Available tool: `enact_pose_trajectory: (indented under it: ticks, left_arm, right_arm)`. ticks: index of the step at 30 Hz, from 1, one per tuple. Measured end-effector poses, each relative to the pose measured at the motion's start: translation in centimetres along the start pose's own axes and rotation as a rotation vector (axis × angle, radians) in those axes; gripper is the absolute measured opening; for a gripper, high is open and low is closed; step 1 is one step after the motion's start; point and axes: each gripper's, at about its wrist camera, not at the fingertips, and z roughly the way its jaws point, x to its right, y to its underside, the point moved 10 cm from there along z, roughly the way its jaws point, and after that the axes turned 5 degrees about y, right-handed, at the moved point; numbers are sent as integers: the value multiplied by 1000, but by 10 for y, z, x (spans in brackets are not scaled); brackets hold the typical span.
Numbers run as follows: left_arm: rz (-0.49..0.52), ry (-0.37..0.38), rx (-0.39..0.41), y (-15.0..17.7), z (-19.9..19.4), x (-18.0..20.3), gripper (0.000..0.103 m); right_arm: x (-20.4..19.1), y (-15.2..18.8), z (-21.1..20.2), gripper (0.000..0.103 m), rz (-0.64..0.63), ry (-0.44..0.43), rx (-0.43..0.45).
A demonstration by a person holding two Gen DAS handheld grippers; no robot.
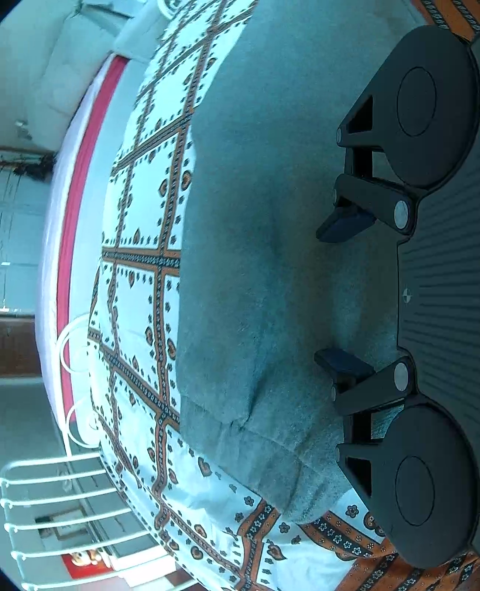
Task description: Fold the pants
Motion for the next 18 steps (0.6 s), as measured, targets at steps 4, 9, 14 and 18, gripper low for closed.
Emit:
enact_pose_trajectory:
  ticks: [4,9,14,18]
  left_arm:
    - [15,-7,-5,2,2,1,65]
    - [48,-7,-14,2,6,5,74]
    - [62,-10,-16,3,6,8,75]
    - [53,3,-16,2,6,7,75]
  right_arm:
    - [-26,-21,1,37,-202,67,94]
    - [-58,-30,22,9,-414,80,107]
    - [12,-56,8,0,55,80,143]
    - [102,-1,25,0,596,0,-76]
